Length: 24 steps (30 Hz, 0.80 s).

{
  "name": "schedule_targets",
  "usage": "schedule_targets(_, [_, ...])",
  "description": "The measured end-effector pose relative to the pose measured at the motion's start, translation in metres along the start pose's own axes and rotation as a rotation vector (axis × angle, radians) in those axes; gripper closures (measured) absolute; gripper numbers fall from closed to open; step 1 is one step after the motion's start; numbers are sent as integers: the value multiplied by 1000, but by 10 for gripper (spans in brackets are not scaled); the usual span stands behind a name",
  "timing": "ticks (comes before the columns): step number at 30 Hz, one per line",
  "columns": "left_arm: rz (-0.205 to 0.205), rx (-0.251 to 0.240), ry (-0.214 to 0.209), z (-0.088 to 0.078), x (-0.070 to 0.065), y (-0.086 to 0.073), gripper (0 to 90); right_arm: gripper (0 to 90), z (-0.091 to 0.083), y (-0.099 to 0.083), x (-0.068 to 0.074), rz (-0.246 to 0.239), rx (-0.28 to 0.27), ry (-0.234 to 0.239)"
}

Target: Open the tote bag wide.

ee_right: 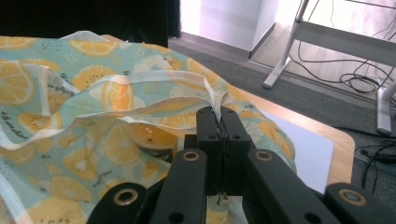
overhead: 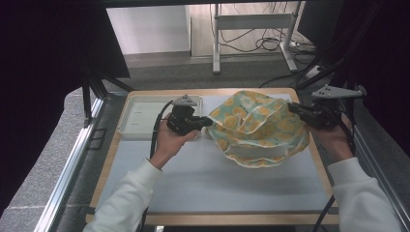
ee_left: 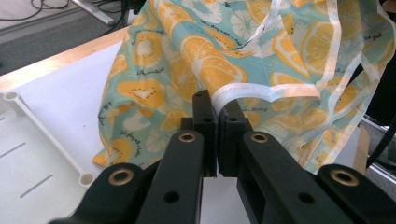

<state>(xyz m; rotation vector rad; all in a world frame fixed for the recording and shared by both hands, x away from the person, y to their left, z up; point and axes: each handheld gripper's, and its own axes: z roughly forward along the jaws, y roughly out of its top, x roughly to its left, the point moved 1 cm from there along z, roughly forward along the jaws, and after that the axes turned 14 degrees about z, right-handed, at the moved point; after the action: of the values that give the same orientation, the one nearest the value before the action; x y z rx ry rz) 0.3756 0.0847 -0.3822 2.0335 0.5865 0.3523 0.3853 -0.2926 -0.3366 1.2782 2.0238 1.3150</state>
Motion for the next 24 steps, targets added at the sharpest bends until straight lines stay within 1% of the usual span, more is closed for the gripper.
schedule_targets(4, [-5, 11, 5, 2, 6, 3, 889, 883, 5, 6, -4, 13, -4, -11])
schedule_targets(9, [-13, 21, 7, 4, 9, 4, 889, 883, 10, 10, -9, 30, -7, -17])
schedule_targets(15, [-15, 35, -2, 8, 10, 2, 889, 883, 13, 10, -12, 37, -3, -20])
schedule_targets(19, [-14, 40, -4, 10, 11, 4, 889, 883, 15, 10, -12, 35, 1, -17])
schedule_targets(24, [-13, 54, -8, 12, 15, 7, 889, 883, 19, 13, -13, 38, 0, -18])
